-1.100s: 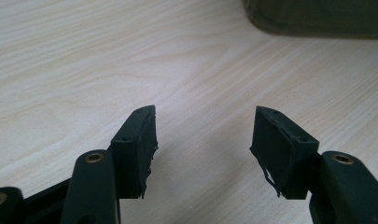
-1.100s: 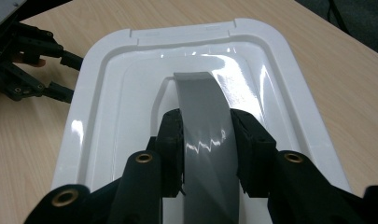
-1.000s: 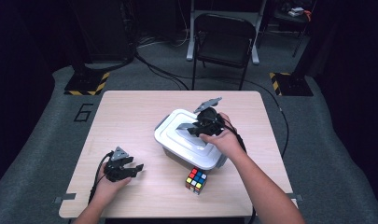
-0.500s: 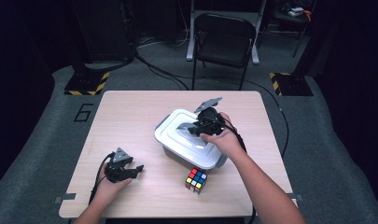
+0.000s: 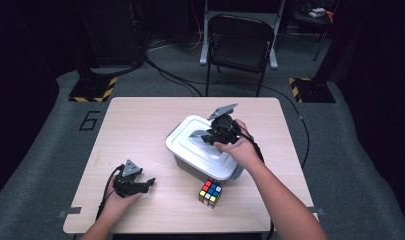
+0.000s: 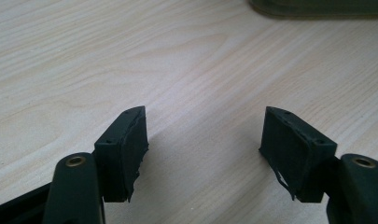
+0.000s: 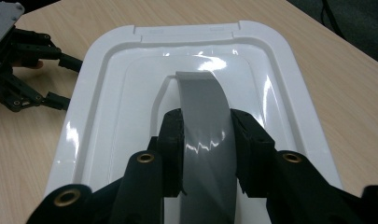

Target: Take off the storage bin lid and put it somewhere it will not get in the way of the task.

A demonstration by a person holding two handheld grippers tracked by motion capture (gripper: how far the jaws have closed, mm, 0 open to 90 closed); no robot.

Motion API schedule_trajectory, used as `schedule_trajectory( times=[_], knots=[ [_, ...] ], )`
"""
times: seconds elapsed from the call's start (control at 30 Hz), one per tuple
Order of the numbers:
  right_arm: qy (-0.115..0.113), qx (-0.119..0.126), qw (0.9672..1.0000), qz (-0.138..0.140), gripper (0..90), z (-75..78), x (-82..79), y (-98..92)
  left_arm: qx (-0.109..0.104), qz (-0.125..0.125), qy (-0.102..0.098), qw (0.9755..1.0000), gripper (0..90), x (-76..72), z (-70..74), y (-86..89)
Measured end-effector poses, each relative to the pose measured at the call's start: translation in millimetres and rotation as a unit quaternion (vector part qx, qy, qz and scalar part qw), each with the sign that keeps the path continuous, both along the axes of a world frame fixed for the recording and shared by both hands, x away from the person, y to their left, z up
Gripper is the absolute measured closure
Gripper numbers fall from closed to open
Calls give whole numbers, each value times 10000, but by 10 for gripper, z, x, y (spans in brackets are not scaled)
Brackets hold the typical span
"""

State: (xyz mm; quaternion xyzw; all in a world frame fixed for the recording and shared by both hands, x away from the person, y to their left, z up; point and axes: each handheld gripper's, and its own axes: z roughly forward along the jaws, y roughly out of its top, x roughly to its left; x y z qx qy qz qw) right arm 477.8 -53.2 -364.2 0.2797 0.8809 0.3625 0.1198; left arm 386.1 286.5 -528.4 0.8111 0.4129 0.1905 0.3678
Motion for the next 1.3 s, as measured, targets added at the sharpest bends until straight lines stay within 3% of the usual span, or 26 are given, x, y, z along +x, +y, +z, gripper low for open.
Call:
schedule_trajectory(
  times=[0.9, 1.3],
  knots=[
    [-202, 100, 9996, -153, 667, 309, -87, -53, 26, -52, -1, 10000, 258, 0, -6, -21],
    [-283, 58, 9993, -252, 667, 398, -90, -175, 61, -122, 39, 9999, 216, 2, -5, -33]
  ],
)
